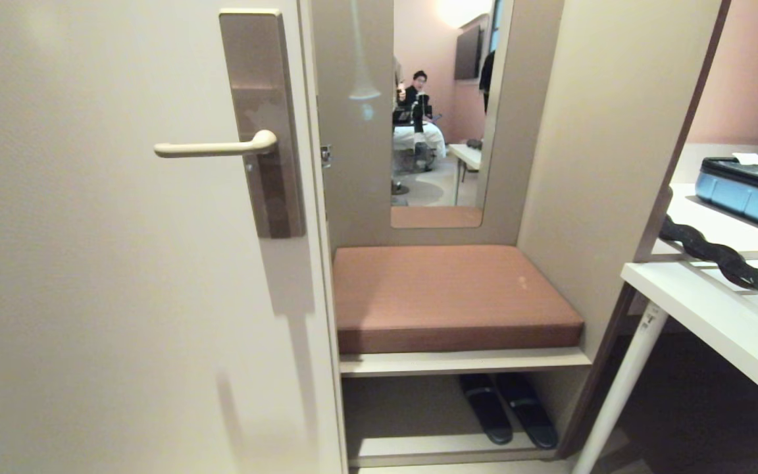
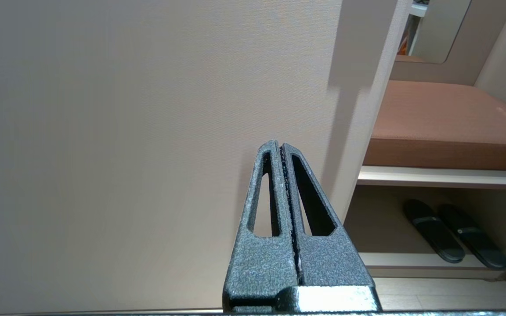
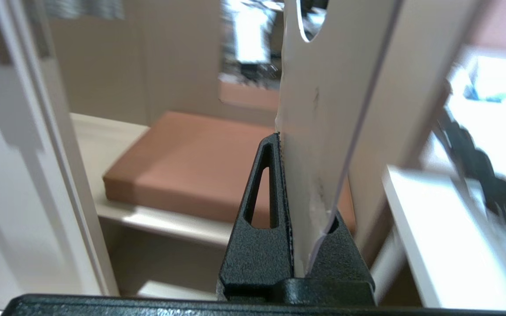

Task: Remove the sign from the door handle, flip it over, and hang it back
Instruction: Hand it to the other hand

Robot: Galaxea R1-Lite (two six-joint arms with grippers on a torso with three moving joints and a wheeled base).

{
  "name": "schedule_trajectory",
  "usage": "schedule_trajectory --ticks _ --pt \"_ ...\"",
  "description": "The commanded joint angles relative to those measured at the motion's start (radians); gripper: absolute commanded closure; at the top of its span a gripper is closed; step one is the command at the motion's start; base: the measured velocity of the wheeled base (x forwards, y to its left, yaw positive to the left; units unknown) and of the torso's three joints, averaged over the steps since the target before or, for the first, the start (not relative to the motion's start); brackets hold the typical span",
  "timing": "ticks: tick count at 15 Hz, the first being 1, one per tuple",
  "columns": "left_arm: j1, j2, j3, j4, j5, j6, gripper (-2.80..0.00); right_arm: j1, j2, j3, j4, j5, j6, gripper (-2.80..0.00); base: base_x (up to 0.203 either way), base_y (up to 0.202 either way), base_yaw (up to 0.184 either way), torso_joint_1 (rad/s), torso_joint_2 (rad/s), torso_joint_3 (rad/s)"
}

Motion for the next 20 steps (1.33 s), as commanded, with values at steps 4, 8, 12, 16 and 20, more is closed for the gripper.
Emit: schedule_trajectory --ticks 4,8,12,16,20 --pt "0.000 0.000 0.000 0.000 -0.001 0.000 0.00 0.002 0.223 -0.104 -0.041 0.182 -0.060 0.00 0.000 0.000 0.000 0.000 0.00 0.000" --pt "-0.005 0.000 0.000 -0.001 -0.008 0.009 0.00 0.018 0.266 -0.108 -0.040 0.335 -0.079 0.00 0.000 0.000 0.000 0.000 0.00 0.000" --pt "-0.005 0.009 -0.029 0.007 -0.026 0.031 0.00 0.108 0.322 -0.135 -0.041 0.351 -0.089 0.00 0.000 0.000 0.000 0.000 0.00 0.000" --pt "-0.015 0.192 -0.136 -0.018 -0.103 -0.005 0.00 0.178 0.411 -0.213 -0.041 0.351 -0.091 0.00 0.000 0.000 0.000 0.000 0.00 0.000" --pt "-0.168 0.431 -0.292 -0.081 -0.130 -0.075 0.00 0.234 0.482 -0.241 -0.084 0.355 -0.083 0.00 0.000 0.000 0.000 0.000 0.00 0.000"
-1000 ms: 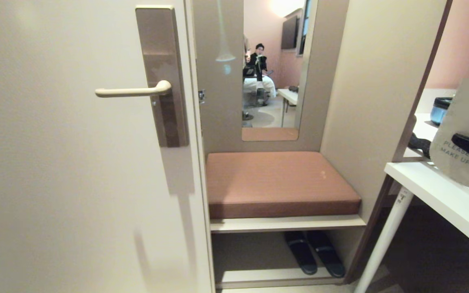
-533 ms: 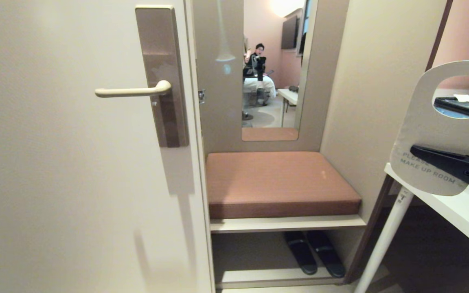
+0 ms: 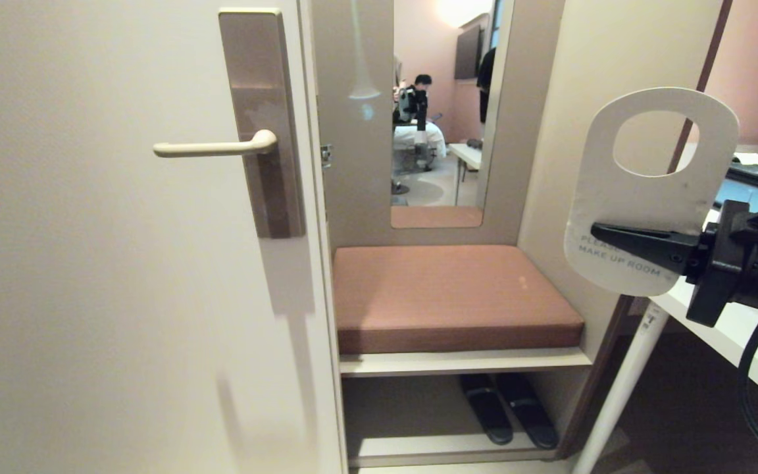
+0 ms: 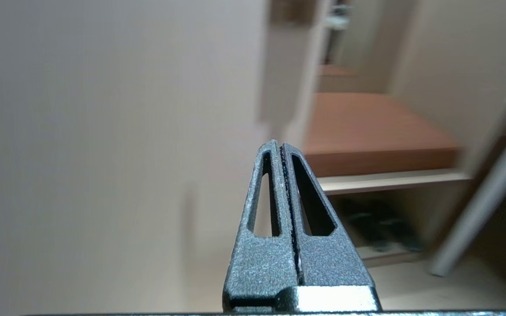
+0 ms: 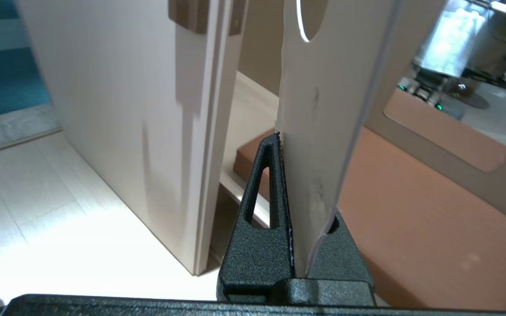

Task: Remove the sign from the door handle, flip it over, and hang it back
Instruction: Hand it to the other hand

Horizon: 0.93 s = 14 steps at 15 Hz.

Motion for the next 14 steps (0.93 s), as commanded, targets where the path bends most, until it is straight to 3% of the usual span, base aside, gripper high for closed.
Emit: schedule_trajectory --ticks 1,4,7,10,14 --pt "-0.128 0.203 -0.088 -0.037 -0.003 -0.027 0.00 0.034 0.055 -0.005 -0.049 0.012 0.011 0.00 0.000 0.000 0.000 0.000 0.00 0.000" --pt "-0.298 0.341 -0.148 -0.115 -0.008 -0.058 0.00 0.081 0.070 -0.008 -0.061 0.032 0.054 0.00 0.000 0.000 0.000 0.000 0.00 0.000" --pt "-0.384 0.470 -0.183 -0.179 -0.021 -0.080 0.00 0.090 0.112 -0.012 -0.117 0.086 0.067 0.00 0.000 0.000 0.000 0.000 0.00 0.000" --pt "-0.394 0.607 -0.215 -0.278 -0.132 -0.081 0.00 0.111 0.143 -0.038 -0.131 0.131 0.070 0.00 0.000 0.000 0.000 0.000 0.00 0.000" --pt "-0.391 0.808 -0.290 -0.423 -0.230 -0.082 0.00 0.144 0.174 -0.086 -0.131 0.159 0.071 0.00 0.000 0.000 0.000 0.000 0.00 0.000"
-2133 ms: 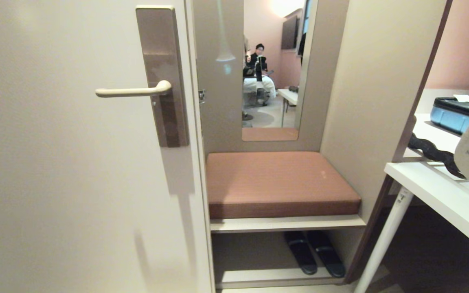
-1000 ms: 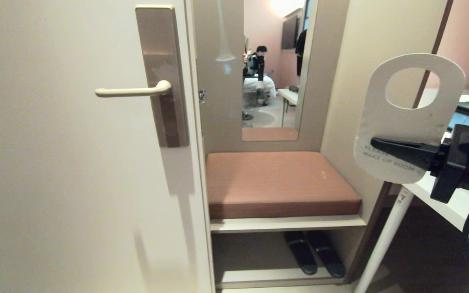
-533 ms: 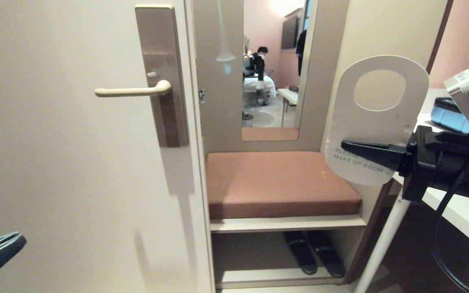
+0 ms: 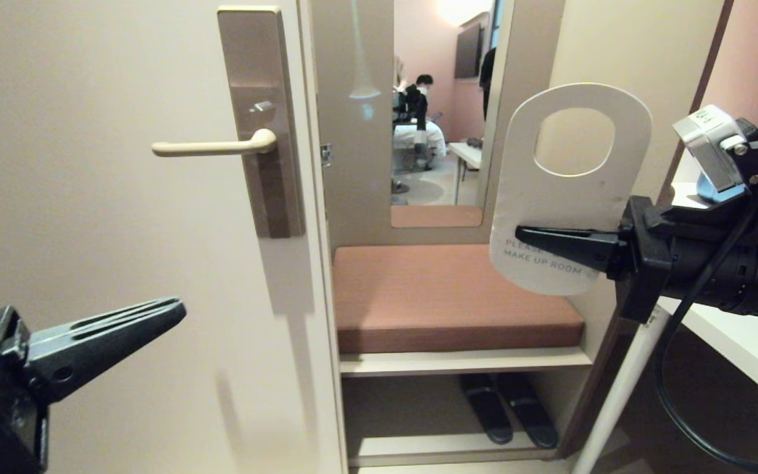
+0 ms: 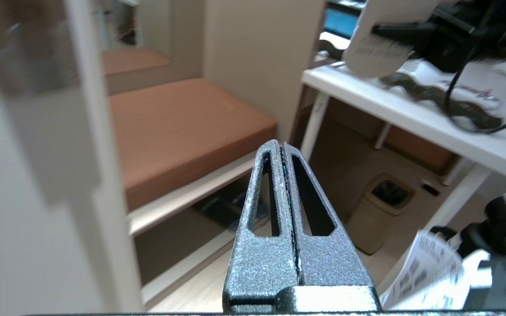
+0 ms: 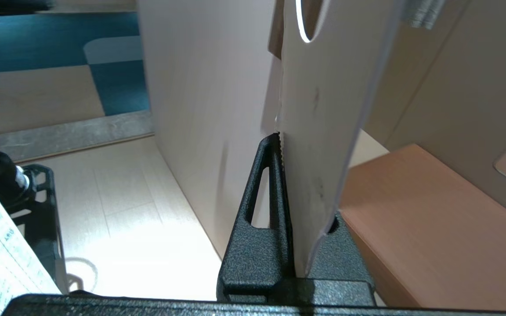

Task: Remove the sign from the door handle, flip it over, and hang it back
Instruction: Hand it to the other hand

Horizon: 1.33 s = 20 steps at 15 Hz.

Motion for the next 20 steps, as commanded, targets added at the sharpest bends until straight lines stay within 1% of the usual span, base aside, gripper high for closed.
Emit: schedule_trajectory --ticks 1,4,6,8,9,10,12,14,18,20 --pt "0.001 0.165 -0.048 -0.053 -0.048 0.000 0.00 0.022 0.025 -0.030 -0.004 0.006 0.005 0.00 0.000 0.000 0.000 0.000 0.00 0.000" --pt "0.002 0.240 -0.068 -0.121 -0.109 0.000 0.00 0.066 0.030 -0.054 -0.018 0.041 0.063 0.00 0.000 0.000 0.000 0.000 0.00 0.000" --pt "0.002 0.258 -0.067 -0.124 -0.123 0.001 0.00 0.067 0.052 -0.059 -0.051 0.077 0.071 0.00 0.000 0.000 0.000 0.000 0.00 0.000" --pt "0.002 0.281 -0.068 -0.131 -0.130 0.004 0.00 0.071 0.061 -0.060 -0.054 0.118 0.070 0.00 0.000 0.000 0.000 0.000 0.00 0.000" --pt "0.004 0.295 -0.067 -0.146 -0.142 0.005 0.00 0.083 0.067 -0.060 -0.055 0.122 0.070 0.00 0.000 0.000 0.000 0.000 0.00 0.000" --pt "0.013 0.307 -0.068 -0.161 -0.149 0.006 -2.80 0.085 0.072 -0.059 -0.055 0.123 0.070 0.00 0.000 0.000 0.000 0.000 0.00 0.000" --pt "0.017 0.330 -0.070 -0.200 -0.160 0.007 -2.80 0.097 0.081 -0.058 -0.056 0.123 0.070 0.00 0.000 0.000 0.000 0.000 0.00 0.000" --pt "0.016 0.340 -0.079 -0.202 -0.177 0.008 -2.80 0.115 0.083 -0.060 -0.056 0.125 0.071 0.00 0.000 0.000 0.000 0.000 0.00 0.000" --pt "0.016 0.351 -0.082 -0.230 -0.215 0.008 -2.80 0.177 0.106 -0.072 -0.056 0.126 0.075 0.00 0.000 0.000 0.000 0.000 0.00 0.000" --pt "0.016 0.349 -0.079 -0.232 -0.244 0.011 -2.80 0.185 0.107 -0.070 -0.056 0.145 0.075 0.00 0.000 0.000 0.000 0.000 0.00 0.000"
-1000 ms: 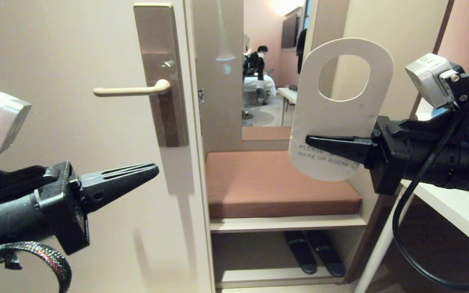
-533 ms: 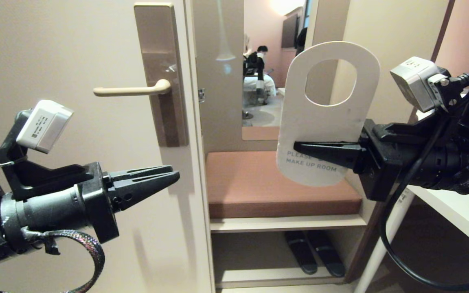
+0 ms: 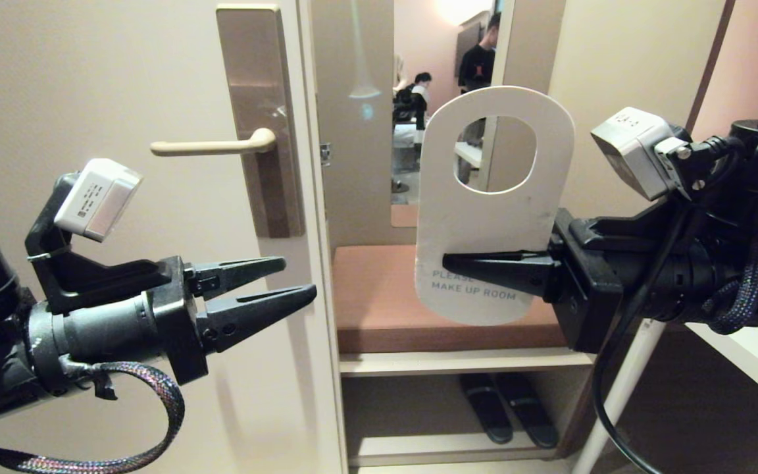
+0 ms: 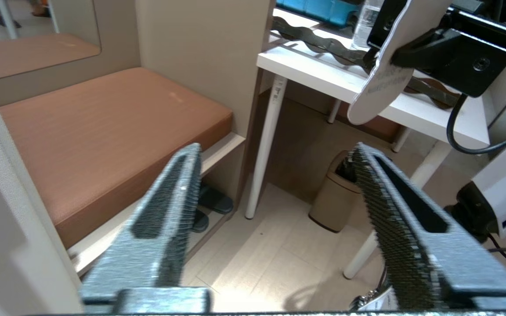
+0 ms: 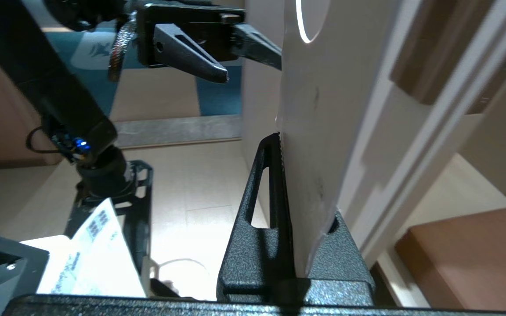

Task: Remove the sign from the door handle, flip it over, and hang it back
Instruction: Hand it to the other hand

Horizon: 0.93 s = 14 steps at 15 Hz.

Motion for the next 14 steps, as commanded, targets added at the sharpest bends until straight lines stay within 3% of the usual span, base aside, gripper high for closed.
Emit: schedule_trajectory --ticks 1,7,12,14 --pt "0.000 -0.001 0.004 -0.009 -0.038 0.007 -2.80 0.008 0.007 0.001 -0.003 0.036 0.000 0.00 0.000 0.000 0.000 0.000 0.00 0.000" --pt "-0.021 0.023 0.007 -0.042 -0.048 0.040 -2.80 0.008 0.050 -0.008 -0.056 0.093 0.002 0.00 0.000 0.000 0.000 0.000 0.00 0.000" --pt "-0.083 0.046 0.009 -0.054 -0.050 0.032 -2.80 0.016 0.106 -0.019 -0.196 0.106 0.121 0.00 0.000 0.000 0.000 0.000 0.00 0.000" --pt "-0.088 0.058 0.010 -0.056 -0.111 0.031 -2.80 0.018 0.116 -0.020 -0.200 0.113 0.131 0.00 0.000 0.000 0.000 0.000 0.00 0.000"
